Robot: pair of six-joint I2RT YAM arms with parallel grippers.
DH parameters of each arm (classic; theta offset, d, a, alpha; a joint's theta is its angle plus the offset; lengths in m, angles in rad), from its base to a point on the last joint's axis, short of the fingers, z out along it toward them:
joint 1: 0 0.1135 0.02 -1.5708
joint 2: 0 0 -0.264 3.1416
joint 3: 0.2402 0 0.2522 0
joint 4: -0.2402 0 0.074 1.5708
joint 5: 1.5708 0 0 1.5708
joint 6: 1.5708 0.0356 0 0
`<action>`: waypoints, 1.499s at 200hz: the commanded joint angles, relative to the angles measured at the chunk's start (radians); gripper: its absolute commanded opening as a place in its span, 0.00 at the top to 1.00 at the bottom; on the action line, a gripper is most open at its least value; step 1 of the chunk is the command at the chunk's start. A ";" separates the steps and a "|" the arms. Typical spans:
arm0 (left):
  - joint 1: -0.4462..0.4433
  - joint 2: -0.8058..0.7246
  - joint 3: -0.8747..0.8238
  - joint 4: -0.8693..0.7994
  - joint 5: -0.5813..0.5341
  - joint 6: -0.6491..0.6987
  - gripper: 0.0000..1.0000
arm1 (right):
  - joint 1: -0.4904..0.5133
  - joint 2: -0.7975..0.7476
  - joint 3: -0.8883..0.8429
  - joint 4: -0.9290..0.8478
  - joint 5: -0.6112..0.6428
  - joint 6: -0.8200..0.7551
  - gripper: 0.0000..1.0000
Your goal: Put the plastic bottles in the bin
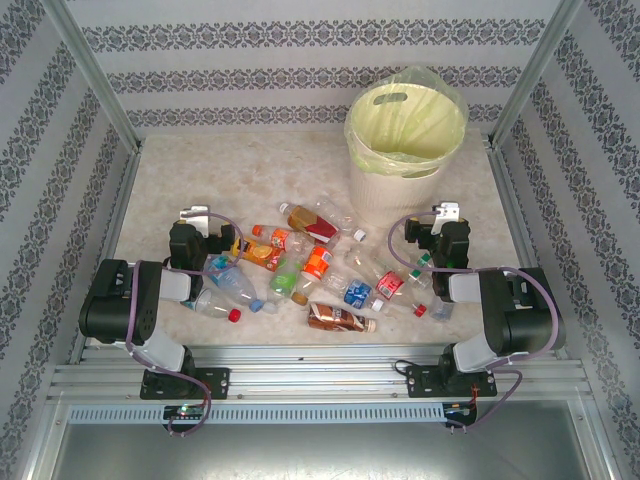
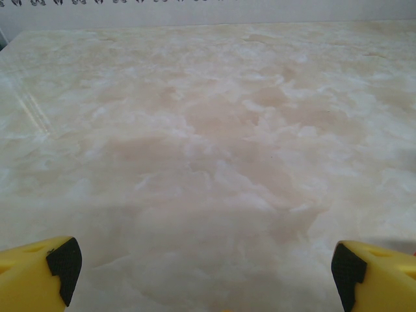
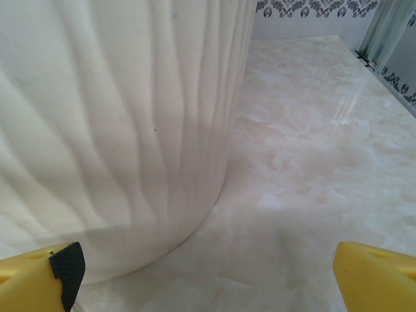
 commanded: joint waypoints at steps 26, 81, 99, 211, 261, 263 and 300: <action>-0.004 -0.006 -0.012 0.028 0.012 0.018 0.00 | -0.012 0.003 0.001 0.050 -0.053 -0.021 0.02; -0.006 -0.145 0.007 -0.118 -0.010 0.013 0.00 | -0.011 -0.138 -0.043 -0.009 -0.005 -0.006 0.02; -0.016 -0.212 0.029 -0.208 -0.038 0.017 0.00 | -0.009 -0.221 -0.056 -0.074 0.002 0.009 0.02; -0.228 -0.534 0.491 -1.148 0.128 -0.225 0.00 | 0.389 -0.738 0.192 -1.039 0.210 0.250 0.02; -0.228 -0.538 0.664 -1.465 0.538 -0.014 0.00 | 0.643 -0.762 0.315 -1.275 0.229 0.288 0.02; -0.227 -0.536 0.667 -1.478 0.541 -0.007 0.00 | 0.651 -0.758 0.322 -1.286 0.227 0.288 0.02; -0.228 -0.532 0.680 -1.629 0.616 0.106 0.00 | 0.780 -0.624 0.455 -1.479 0.157 0.334 0.02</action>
